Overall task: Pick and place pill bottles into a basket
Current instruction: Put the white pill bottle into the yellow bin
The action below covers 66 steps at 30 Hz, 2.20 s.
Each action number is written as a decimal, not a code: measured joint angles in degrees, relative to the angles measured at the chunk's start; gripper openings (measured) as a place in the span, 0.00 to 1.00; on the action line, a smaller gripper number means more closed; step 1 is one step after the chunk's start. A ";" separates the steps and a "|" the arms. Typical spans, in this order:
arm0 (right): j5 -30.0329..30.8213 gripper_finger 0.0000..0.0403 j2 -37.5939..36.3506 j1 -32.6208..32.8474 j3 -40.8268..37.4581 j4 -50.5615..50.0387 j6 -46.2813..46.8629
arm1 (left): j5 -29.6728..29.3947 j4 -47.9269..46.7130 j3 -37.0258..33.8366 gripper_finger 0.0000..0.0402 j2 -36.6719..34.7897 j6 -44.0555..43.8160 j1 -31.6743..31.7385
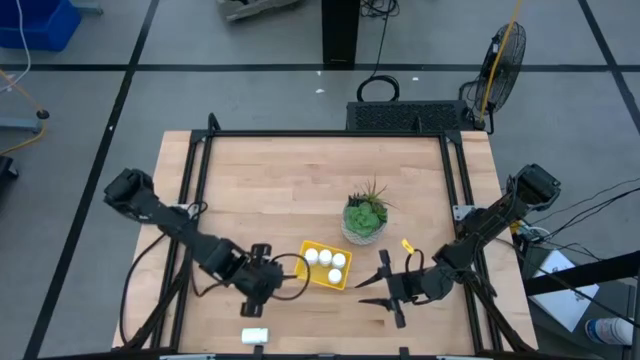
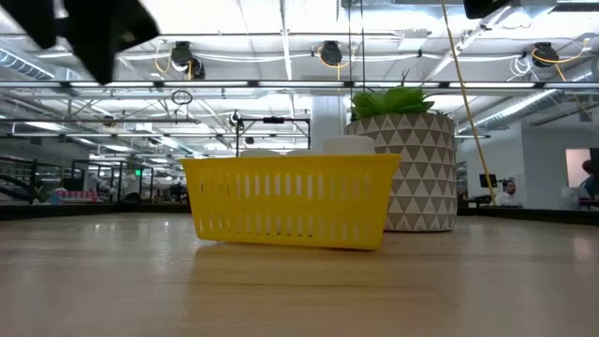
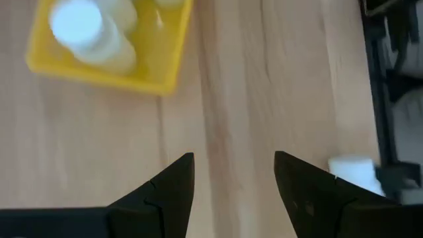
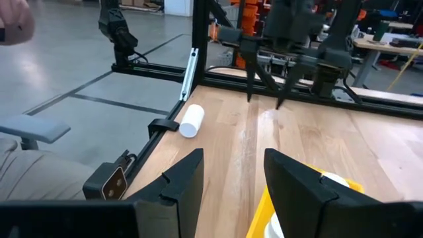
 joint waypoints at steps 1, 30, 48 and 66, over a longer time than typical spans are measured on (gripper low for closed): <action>-0.05 0.37 0.00 -0.14 0.00 -0.13 0.40 | 0.70 -0.98 -0.02 0.53 0.00 -1.86 -0.81; -0.23 0.37 0.00 -1.23 0.00 -1.12 1.63 | -1.91 7.04 0.09 0.53 7.24 -26.20 -19.37; -0.21 0.37 -0.02 -1.53 0.00 -2.85 4.48 | -7.80 7.87 0.04 0.53 12.35 -35.08 -24.67; -0.21 0.37 -0.02 -2.29 0.00 -4.24 4.85 | -6.10 0.47 3.85 0.53 11.44 -24.39 -20.66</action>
